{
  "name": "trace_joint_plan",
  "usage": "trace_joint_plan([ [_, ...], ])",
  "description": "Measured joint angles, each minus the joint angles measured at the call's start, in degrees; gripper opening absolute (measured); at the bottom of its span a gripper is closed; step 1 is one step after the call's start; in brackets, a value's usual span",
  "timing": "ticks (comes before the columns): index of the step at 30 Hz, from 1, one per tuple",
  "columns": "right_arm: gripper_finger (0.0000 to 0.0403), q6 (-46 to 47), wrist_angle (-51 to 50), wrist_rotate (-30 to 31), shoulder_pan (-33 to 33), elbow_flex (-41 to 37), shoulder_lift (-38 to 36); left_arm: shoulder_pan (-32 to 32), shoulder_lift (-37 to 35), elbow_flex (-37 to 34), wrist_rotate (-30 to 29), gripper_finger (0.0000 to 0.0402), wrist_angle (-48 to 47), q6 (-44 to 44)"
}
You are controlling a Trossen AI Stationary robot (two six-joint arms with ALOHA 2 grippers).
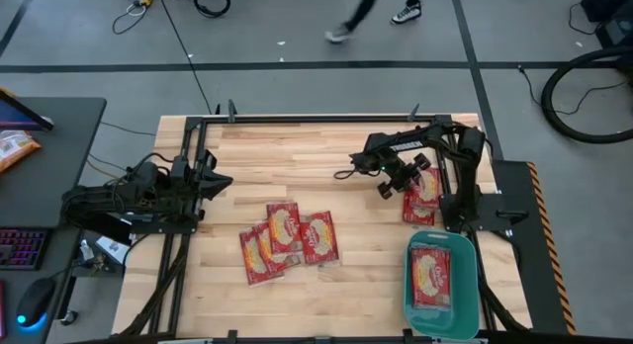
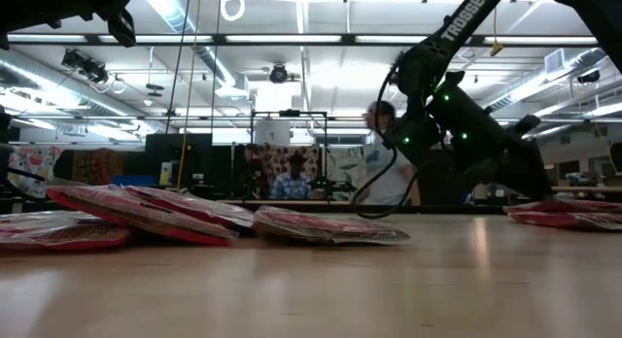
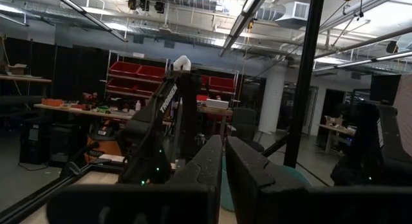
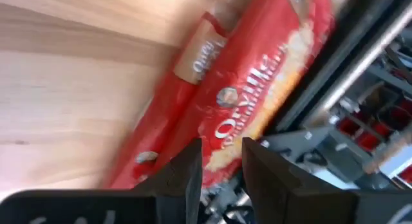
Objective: Sort popcorn bags into baskets
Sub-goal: Put the red popcorn into the green bin
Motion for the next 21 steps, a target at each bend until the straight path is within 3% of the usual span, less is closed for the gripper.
trace_joint_plan([
  [4,0.0114,-0.1,2.0,-0.4,0.7,-0.2,0.0,0.0,0.0,0.0,0.0,0.0027,0.0,0.0],
  [15,0.0114,0.4,21.1,-12.1,9.6,6.2,0.0,0.0,0.0,0.0,0.0,0.0027,0.0,0.0],
  [18,0.0114,1.9,20.6,-10.4,12.7,11.6,0.1,0.0,0.0,0.0,0.0,0.0027,0.0,0.0],
  [21,0.011,5.0,17.9,-4.9,15.7,17.4,0.1,0.0,0.0,0.0,0.0,0.0027,0.0,0.0],
])
